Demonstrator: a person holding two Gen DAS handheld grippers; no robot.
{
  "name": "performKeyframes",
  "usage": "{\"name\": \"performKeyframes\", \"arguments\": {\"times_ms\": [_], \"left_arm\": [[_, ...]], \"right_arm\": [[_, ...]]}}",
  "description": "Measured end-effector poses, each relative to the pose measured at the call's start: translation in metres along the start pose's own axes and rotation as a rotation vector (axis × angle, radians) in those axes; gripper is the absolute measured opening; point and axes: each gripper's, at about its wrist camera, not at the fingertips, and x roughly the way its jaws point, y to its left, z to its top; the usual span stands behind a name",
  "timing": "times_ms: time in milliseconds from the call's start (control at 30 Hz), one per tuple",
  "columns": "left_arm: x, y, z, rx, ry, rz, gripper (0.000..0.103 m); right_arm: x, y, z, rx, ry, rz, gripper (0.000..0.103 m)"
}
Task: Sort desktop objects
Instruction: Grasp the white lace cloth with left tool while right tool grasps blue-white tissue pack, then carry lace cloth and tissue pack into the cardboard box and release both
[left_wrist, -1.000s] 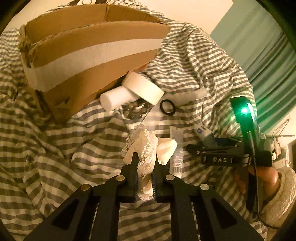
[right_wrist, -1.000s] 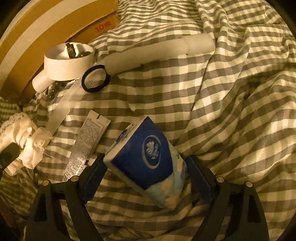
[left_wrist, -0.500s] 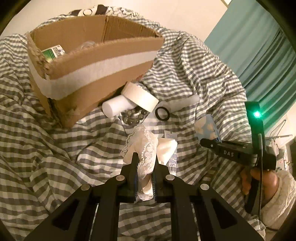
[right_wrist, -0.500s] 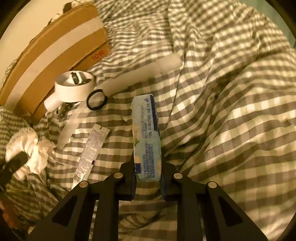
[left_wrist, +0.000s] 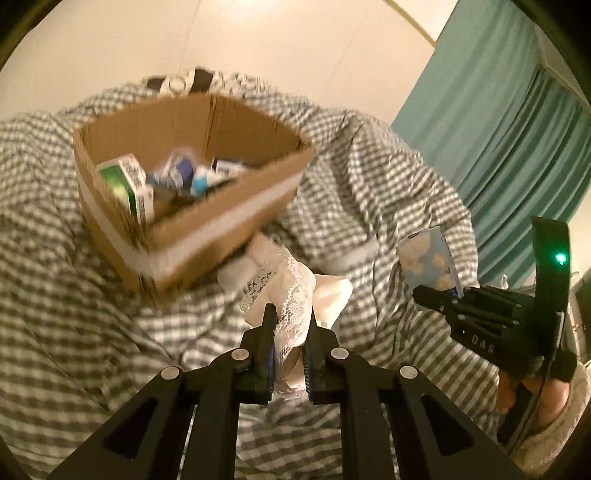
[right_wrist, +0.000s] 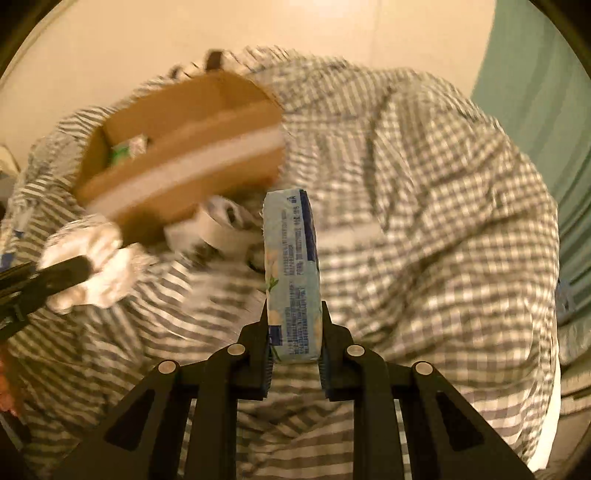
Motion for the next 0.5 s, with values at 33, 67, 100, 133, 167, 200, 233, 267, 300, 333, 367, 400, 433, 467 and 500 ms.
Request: {"name": "performKeyframes", "arguments": {"times_ms": [33,67,100,133,167,200,233,267,300,333,367,400,433,467,500], "left_arm": [[-0.004,0.000,0.006,0.003,-0.013,-0.001,0.012],[-0.009,0.000,0.014,0.007,-0.031,-0.001,0.012],[-0.014,0.002,0.020,0.011,-0.045,-0.002,0.012],[-0.017,0.002,0.027,0.016,-0.059,-0.001,0.012],[-0.021,0.003,0.034,0.021,-0.076,0.001,0.012],[-0.024,0.005,0.044,0.027,-0.095,0.005,0.012],[-0.027,0.008,0.054,0.029,-0.110,0.012,0.012],[-0.029,0.011,0.063,0.024,-0.128,0.015,0.012],[-0.030,0.015,0.071,0.019,-0.140,0.016,0.012],[-0.030,0.019,0.078,0.014,-0.152,0.018,0.012],[-0.029,0.025,0.088,0.009,-0.165,0.023,0.012],[-0.029,0.030,0.094,0.009,-0.173,0.030,0.012],[-0.027,0.035,0.100,0.008,-0.181,0.040,0.012],[-0.024,0.042,0.107,0.006,-0.187,0.053,0.012],[-0.020,0.048,0.112,0.003,-0.187,0.061,0.012]], "right_arm": [[-0.006,0.007,0.006,-0.013,-0.021,0.004,0.018],[-0.011,0.013,0.011,-0.022,-0.037,0.011,0.018],[-0.015,0.019,0.017,-0.035,-0.051,0.022,0.018],[-0.020,0.024,0.024,-0.047,-0.070,0.031,0.018],[-0.024,0.028,0.030,-0.055,-0.084,0.039,0.018],[-0.026,0.034,0.037,-0.065,-0.094,0.052,0.018],[-0.027,0.040,0.045,-0.071,-0.105,0.065,0.018],[-0.028,0.044,0.053,-0.078,-0.114,0.077,0.018],[-0.029,0.049,0.061,-0.088,-0.121,0.087,0.018],[-0.028,0.055,0.071,-0.101,-0.130,0.096,0.018],[-0.027,0.061,0.080,-0.112,-0.137,0.101,0.018],[-0.025,0.065,0.088,-0.120,-0.142,0.105,0.018],[-0.022,0.070,0.098,-0.124,-0.147,0.110,0.018],[-0.016,0.075,0.109,-0.125,-0.151,0.117,0.018],[-0.011,0.078,0.117,-0.125,-0.148,0.128,0.018]]}}
